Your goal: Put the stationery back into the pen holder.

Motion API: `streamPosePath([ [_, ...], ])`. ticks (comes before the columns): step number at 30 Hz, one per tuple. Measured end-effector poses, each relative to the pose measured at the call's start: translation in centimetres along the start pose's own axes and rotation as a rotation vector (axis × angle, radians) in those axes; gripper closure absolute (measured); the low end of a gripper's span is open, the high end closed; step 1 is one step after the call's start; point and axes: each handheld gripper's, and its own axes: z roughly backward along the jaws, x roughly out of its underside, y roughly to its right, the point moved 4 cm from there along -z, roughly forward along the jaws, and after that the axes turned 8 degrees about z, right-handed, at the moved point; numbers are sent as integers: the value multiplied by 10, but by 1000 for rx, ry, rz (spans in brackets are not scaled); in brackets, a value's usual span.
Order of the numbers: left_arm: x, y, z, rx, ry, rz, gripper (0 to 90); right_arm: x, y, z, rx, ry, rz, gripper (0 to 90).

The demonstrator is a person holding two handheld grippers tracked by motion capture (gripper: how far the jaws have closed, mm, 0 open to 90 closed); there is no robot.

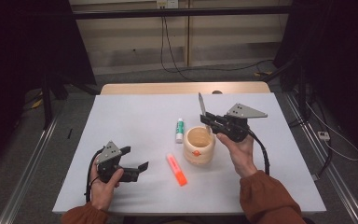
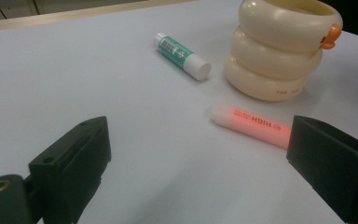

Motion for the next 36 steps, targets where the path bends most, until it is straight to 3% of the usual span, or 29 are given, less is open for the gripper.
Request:
streamPosePath([
  [6, 0, -1, 0, -2, -2, 0, 61, 8, 3, -7, 0, -18, -2, 804],
  [12, 0, 0, 0, -1, -7, -2, 61, 19, -3, -11, -23, -45, 10, 803],
  [23, 1, -1, -1, -1, -13, -3, 61, 40, -6, -7, -41, -82, 9, 799],
  [30, 1, -1, -2, 1, -16, -1, 61, 42, -6, -7, -42, -85, 9, 762],
  [36, 1, -1, -2, 1, -15, 0, 61, 39, -6, -4, -40, -75, 6, 626],
])
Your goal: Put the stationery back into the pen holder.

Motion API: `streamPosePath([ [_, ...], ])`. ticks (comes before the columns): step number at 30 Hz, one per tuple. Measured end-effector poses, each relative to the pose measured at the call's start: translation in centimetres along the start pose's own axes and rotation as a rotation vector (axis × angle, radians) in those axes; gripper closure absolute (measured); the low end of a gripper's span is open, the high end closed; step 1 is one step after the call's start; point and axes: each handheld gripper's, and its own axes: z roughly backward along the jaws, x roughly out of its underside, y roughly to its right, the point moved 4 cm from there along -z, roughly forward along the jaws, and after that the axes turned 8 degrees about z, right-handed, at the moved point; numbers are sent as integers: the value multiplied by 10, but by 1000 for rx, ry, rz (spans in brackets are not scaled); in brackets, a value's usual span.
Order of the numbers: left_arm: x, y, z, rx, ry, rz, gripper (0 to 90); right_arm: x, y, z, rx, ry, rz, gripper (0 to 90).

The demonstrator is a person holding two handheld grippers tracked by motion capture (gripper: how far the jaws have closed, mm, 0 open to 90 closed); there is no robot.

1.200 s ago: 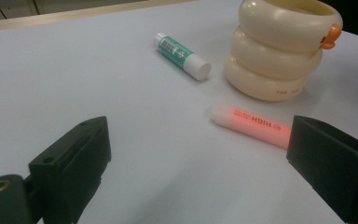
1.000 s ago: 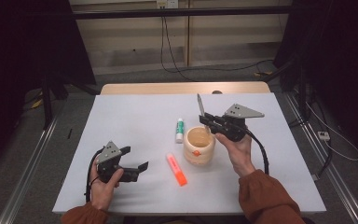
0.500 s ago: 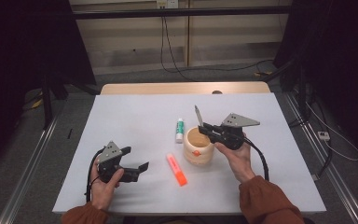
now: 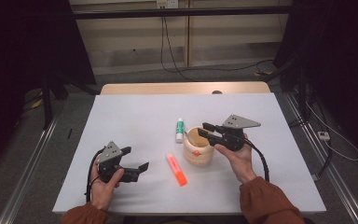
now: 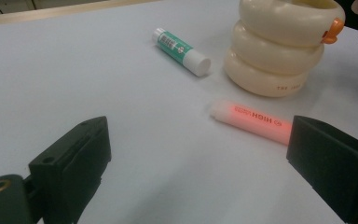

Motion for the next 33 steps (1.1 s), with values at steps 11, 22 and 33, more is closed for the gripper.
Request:
streamPosePath([
  [11, 0, 0, -1, -6, -6, -1, 62, 0, 6, 15, 72, -32, -8, 167],
  [22, 0, -1, -2, -7, -9, 12, 62, 10, 7, 32, 104, -63, -18, 91],
  [33, -2, 0, -2, -16, 0, 14, 62, 28, 6, 56, 122, -86, -28, 69],
])
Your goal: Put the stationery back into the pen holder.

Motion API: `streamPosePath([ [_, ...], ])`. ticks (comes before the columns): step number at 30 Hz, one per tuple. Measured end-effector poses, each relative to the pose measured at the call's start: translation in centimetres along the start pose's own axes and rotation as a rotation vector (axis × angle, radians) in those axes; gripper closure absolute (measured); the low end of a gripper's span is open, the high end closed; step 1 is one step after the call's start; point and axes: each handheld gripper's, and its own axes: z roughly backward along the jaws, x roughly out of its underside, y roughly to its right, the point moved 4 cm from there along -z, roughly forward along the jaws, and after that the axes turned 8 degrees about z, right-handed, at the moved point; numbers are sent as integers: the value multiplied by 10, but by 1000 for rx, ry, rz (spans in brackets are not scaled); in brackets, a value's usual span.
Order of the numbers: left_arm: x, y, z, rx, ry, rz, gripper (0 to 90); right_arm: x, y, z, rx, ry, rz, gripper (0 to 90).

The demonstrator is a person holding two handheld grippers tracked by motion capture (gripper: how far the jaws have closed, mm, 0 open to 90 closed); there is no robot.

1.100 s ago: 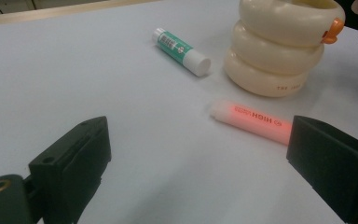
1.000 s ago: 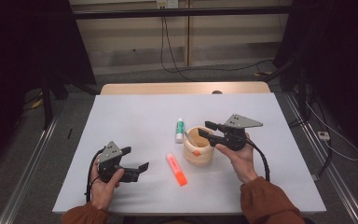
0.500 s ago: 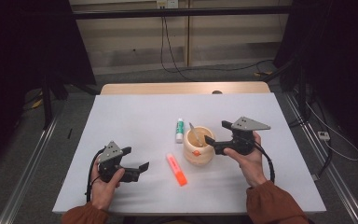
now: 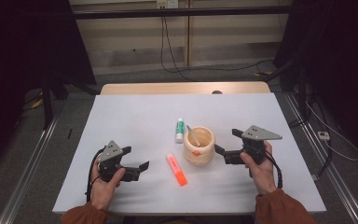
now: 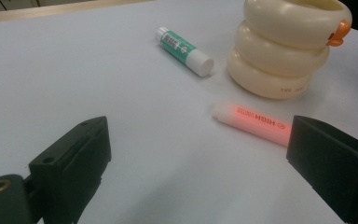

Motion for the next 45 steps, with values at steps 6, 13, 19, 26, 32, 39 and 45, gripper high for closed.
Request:
streamPosePath([
  [6, -4, 2, 1, 1, 13, -3, 53, 9, 0, 8, 26, -8, 0, 67],
  [13, -5, 5, 1, -1, 19, -18, 47, 15, -2, 14, 44, 1, 5, 67],
  [19, -8, 9, 1, -13, 25, -35, 45, 25, -6, 20, 58, -13, -2, 67],
  [26, -8, 15, 0, -13, 23, -46, 46, 37, -9, 33, 77, -21, -5, 68],
  [32, -8, 15, 1, -14, 1, -53, 61, 50, -9, 42, 90, -36, -20, 68],
  [39, -9, 23, 1, 13, -19, -33, 187, 53, -7, 45, 102, -13, -46, 68],
  [45, -11, 32, -2, 61, -29, -17, 425, 54, -8, 42, 93, -21, -43, 68],
])
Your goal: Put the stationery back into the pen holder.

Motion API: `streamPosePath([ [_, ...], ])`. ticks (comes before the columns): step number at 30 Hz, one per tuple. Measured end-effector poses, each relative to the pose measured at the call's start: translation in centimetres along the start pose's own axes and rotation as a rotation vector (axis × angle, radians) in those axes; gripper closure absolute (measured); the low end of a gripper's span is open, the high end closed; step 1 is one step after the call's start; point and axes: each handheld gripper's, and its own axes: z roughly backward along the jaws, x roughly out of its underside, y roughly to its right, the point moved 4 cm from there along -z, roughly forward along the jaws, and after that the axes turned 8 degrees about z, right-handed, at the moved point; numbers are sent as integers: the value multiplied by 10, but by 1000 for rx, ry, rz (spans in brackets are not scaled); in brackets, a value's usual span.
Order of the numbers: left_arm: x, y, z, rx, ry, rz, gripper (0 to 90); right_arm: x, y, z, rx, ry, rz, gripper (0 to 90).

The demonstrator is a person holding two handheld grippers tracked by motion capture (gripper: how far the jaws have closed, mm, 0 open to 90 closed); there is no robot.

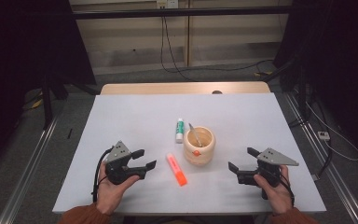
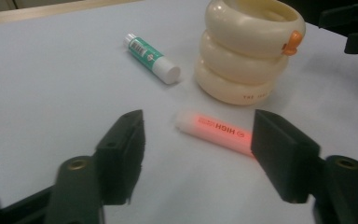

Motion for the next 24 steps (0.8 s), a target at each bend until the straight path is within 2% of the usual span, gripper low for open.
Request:
streamPosePath([
  [5, 0, 6, -6, 49, -16, 5, 651, 0, -2, 0, -10, 1, 7, 66],
  [10, -1, 14, -12, 80, -31, -10, 884, -1, -3, 0, -16, 1, 6, 65],
  [13, -2, 16, -16, 94, -39, -6, 900, -1, -3, -1, -18, 1, 5, 65],
  [19, -2, 22, -27, 92, -73, -29, 900, -1, -2, -1, -16, 3, 6, 64],
  [24, -3, 34, -38, 110, -88, -45, 900, -1, -2, -1, -16, -2, 8, 61],
])
